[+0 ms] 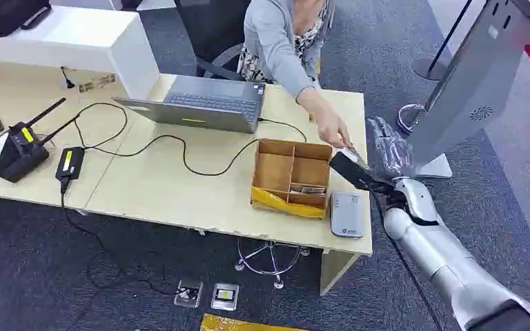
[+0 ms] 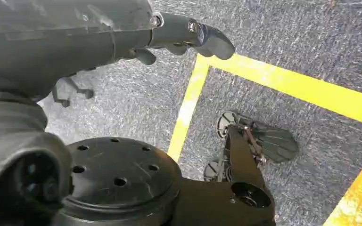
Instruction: Pass the card to the sensor for recognition and then transmit it.
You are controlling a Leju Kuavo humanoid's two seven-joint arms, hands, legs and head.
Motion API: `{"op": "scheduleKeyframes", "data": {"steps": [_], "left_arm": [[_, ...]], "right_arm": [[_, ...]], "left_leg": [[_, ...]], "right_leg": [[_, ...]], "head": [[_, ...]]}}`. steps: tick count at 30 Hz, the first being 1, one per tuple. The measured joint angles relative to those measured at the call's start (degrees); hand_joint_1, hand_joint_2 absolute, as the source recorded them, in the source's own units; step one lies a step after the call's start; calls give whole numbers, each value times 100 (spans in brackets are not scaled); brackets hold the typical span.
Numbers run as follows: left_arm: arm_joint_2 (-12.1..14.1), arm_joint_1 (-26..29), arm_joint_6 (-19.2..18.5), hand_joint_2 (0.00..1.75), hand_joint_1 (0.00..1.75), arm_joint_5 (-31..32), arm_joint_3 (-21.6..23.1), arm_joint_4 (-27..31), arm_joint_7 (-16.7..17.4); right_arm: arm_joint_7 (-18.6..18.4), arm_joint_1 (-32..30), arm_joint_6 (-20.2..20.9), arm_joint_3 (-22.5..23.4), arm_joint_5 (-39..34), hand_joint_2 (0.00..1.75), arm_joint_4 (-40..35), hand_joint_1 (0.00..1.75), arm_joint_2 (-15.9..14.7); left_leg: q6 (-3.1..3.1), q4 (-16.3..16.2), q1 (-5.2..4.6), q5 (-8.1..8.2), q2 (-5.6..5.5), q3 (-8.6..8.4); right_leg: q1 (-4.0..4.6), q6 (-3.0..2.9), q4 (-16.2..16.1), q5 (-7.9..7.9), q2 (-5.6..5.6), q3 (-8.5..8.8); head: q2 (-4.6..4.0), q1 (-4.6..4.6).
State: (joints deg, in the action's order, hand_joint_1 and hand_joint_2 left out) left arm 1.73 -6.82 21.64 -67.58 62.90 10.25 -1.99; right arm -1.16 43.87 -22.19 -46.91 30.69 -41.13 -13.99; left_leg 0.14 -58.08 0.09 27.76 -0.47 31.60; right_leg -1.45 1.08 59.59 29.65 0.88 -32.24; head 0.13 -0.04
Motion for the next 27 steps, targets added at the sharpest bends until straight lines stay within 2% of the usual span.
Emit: {"op": "scheduleKeyframes", "data": {"steps": [1, 27], "left_arm": [[2, 0, 2, 0, 0, 0, 0, 0, -9], [13, 17, 120, 0, 0, -98, 92, 0, -44]], "right_arm": [[24, 23, -4, -9, -13, 175, 66, 175, 33], [372, 182, 22, -37, -365, 175, 577, 175, 284]], "left_leg": [[0, 0, 0, 0, 0, 0], [0, -3, 0, 0, 1, 0]], "right_leg": [[0, 0, 0, 0, 0, 0], [0, 0, -1, 0, -1, 0]], "head": [[0, 0], [0, 2]]}}
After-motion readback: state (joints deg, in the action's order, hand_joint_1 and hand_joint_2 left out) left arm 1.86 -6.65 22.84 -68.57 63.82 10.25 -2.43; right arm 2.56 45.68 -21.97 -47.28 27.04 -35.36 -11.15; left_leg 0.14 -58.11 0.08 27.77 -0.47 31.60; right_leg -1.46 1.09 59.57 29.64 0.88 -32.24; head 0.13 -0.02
